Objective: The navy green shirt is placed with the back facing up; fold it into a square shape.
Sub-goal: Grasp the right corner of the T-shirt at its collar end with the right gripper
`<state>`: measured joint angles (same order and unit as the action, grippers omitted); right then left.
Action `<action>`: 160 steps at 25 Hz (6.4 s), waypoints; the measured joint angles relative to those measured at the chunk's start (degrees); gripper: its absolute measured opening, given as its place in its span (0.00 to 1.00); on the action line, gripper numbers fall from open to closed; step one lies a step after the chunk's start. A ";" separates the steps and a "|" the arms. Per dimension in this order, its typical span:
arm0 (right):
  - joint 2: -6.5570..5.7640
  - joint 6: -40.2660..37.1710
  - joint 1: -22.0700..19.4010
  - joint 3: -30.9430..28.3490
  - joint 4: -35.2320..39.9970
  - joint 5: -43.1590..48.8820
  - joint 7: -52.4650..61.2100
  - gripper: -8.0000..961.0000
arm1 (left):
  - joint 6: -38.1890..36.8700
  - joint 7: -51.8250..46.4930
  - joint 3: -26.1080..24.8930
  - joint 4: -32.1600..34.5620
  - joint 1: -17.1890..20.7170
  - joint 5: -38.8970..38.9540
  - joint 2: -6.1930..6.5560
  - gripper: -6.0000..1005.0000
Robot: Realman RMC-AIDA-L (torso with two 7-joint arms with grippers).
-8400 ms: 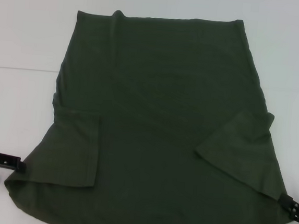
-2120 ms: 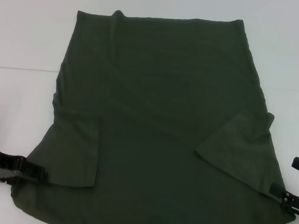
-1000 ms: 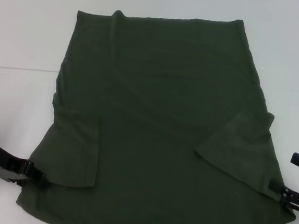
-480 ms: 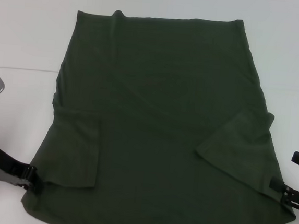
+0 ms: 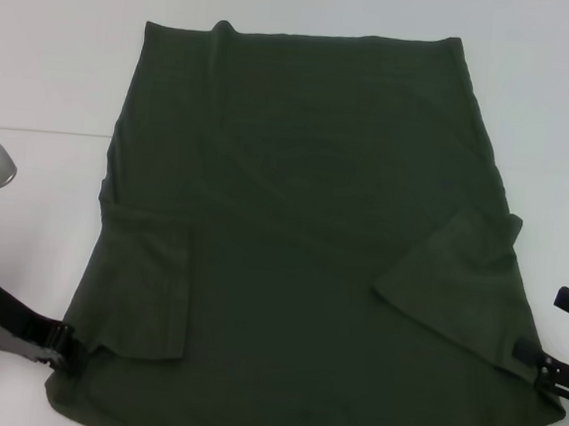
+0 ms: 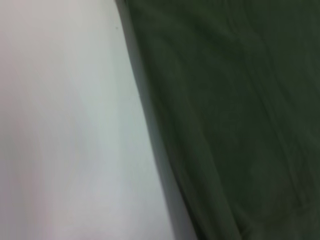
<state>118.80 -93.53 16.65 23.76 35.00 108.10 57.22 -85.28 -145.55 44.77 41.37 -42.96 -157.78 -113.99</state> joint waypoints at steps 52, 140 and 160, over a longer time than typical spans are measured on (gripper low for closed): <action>-8.44 -4.90 18.27 8.80 17.68 46.91 90.93 0.98 | -2.74 3.03 -4.22 0.62 -0.73 1.72 1.49 0.04; -3.74 5.19 20.69 19.15 14.43 49.56 90.34 0.87 | -2.90 2.58 -3.64 0.56 -1.52 1.69 0.71 0.05; -3.72 5.17 20.81 18.64 14.40 49.58 90.22 0.87 | -2.96 2.64 -3.64 0.38 -2.03 1.51 0.71 0.05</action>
<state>115.08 -88.36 37.46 42.40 49.39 157.67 147.44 -88.24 -142.91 41.13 41.75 -44.98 -156.27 -113.29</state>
